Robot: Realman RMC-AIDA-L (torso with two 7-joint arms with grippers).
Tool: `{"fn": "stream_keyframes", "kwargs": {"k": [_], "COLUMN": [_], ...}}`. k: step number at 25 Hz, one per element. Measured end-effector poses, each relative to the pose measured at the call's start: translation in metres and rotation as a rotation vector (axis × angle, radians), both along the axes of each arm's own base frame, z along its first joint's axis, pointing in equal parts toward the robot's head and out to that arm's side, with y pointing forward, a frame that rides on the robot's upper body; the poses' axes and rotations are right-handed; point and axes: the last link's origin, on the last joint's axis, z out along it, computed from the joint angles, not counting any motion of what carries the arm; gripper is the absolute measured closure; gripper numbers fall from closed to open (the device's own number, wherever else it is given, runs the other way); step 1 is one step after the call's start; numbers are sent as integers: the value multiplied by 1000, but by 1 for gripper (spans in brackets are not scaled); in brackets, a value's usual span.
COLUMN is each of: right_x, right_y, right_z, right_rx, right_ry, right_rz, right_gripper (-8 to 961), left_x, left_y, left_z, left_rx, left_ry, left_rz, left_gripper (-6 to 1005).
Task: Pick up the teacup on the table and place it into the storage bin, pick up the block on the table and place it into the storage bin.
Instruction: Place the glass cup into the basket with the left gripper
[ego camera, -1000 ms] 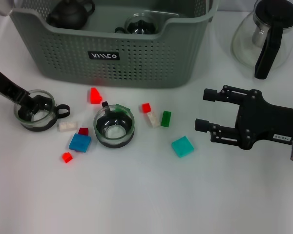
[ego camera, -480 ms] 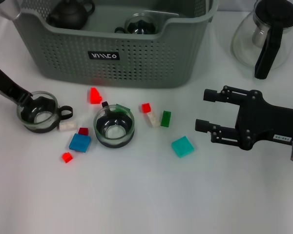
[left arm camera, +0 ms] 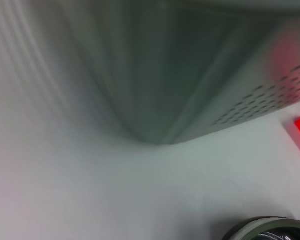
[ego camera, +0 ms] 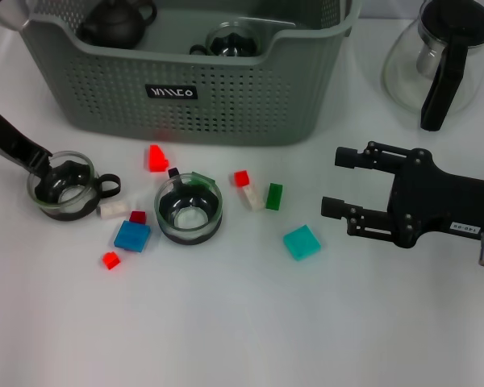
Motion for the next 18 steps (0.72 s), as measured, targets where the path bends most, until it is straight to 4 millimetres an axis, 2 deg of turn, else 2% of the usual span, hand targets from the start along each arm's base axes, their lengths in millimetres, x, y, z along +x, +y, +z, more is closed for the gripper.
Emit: {"fn": "stream_keyframes", "kwargs": {"k": [4, 8, 14, 18], "right_x": [0, -1, 0, -1], "right_y": [0, 0, 0, 1], "right_z": [0, 0, 0, 0], "right_rx": [0, 0, -2, -1], "right_ry": [0, 0, 1, 2], "right_rz": [1, 2, -1, 3], "right_gripper": [209, 209, 208, 208], "left_x": [0, -5, -26, -23], "left_y": [-2, -8, -29, -50], "left_z": [7, 27, 54, 59], "left_rx": [9, 44, 70, 30], "left_ry": [-15, -162, -513, -782], "left_rz": [1, -2, -26, -133], "left_gripper": [959, 952, 941, 934]}}
